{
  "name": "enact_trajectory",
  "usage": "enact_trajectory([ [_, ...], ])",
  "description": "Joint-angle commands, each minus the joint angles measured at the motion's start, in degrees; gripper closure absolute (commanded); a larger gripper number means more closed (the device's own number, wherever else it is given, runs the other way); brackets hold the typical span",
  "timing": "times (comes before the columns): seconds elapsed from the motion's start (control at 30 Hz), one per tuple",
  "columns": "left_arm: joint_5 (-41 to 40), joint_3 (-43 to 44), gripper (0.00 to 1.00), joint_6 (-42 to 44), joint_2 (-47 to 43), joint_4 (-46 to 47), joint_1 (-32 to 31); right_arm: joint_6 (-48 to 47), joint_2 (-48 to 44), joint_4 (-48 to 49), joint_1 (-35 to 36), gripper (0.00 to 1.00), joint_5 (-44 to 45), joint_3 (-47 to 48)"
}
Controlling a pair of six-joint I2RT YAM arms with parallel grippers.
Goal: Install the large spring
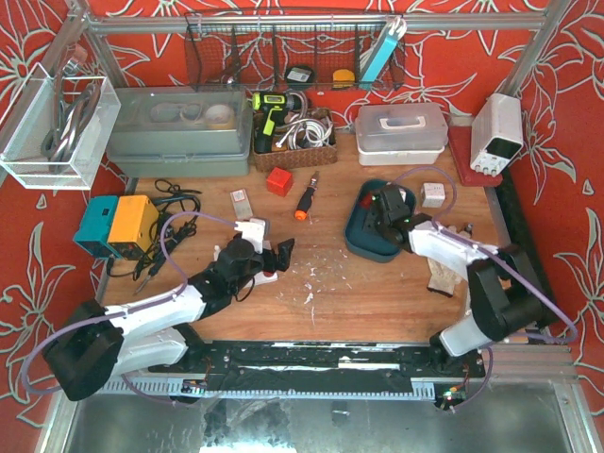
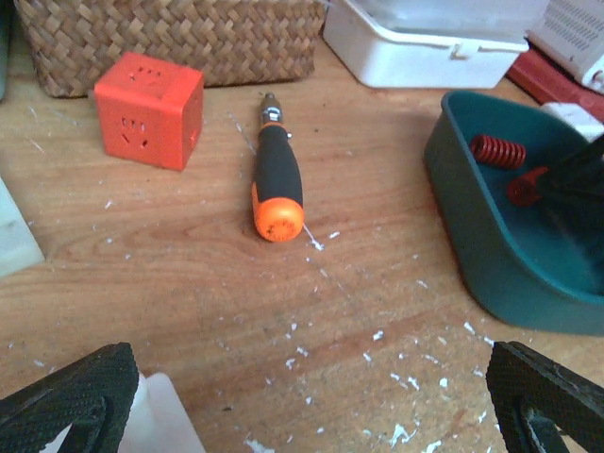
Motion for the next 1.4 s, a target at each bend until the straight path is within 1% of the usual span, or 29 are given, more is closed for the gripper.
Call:
enact_trajectory([
  [0.0, 1.3, -0.7, 0.0, 1.4, -1.2, 4.1, 0.2, 3.4, 6.3, 6.0, -2.8, 0.61, -3.9, 3.3],
  [0.13, 2.7, -2.3, 0.0, 1.0, -1.8, 6.6, 0.2, 3.7, 11.6, 9.6, -4.1, 0.61, -5.5, 5.6],
  [0.3, 2.6, -2.3, 0.0, 1.0, -2.9, 6.1, 0.2, 4.4, 15.5, 14.0, -5.1, 0.58, -6.4, 6.6],
  [0.4, 2.1, -2.3, 0.0, 0.9, -3.7, 5.7, 0.2, 4.0, 17.4, 13.7, -5.3, 0.55, -6.5, 8.5],
  [0.53, 2.1, -2.4, 0.0, 0.8, -3.9, 5.5, 0.2, 3.1, 19.3, 12.7, -5.5, 0.55, -5.9, 10.6],
  [0.73, 2.5, -2.2, 0.0, 0.5, -3.9, 5.2, 0.1, 2.1, 21.8, 14.4, -6.0, 0.55, -5.2, 11.3],
  [0.97, 2.3, -2.2, 0.0, 0.5, -3.9, 4.8, 0.1, 2.4, 25.0, 7.9, -6.3, 0.56, -2.3, 13.9],
  [1.03, 2.3, -2.2, 0.0, 0.4, -5.7, 4.9, 0.2, 2.1, 25.4, 6.8, -6.3, 0.56, -1.9, 13.8],
  [1.13, 2.3, -2.1, 0.0, 0.2, -6.0, 4.7, 0.2, 0.1, 25.9, 5.7, -6.3, 0.58, -1.2, 14.0],
  [1.37, 2.1, -2.1, 0.0, 0.1, -6.7, 4.2, 0.2, -3.3, 29.4, 1.2, -6.4, 0.58, 0.5, 18.6],
])
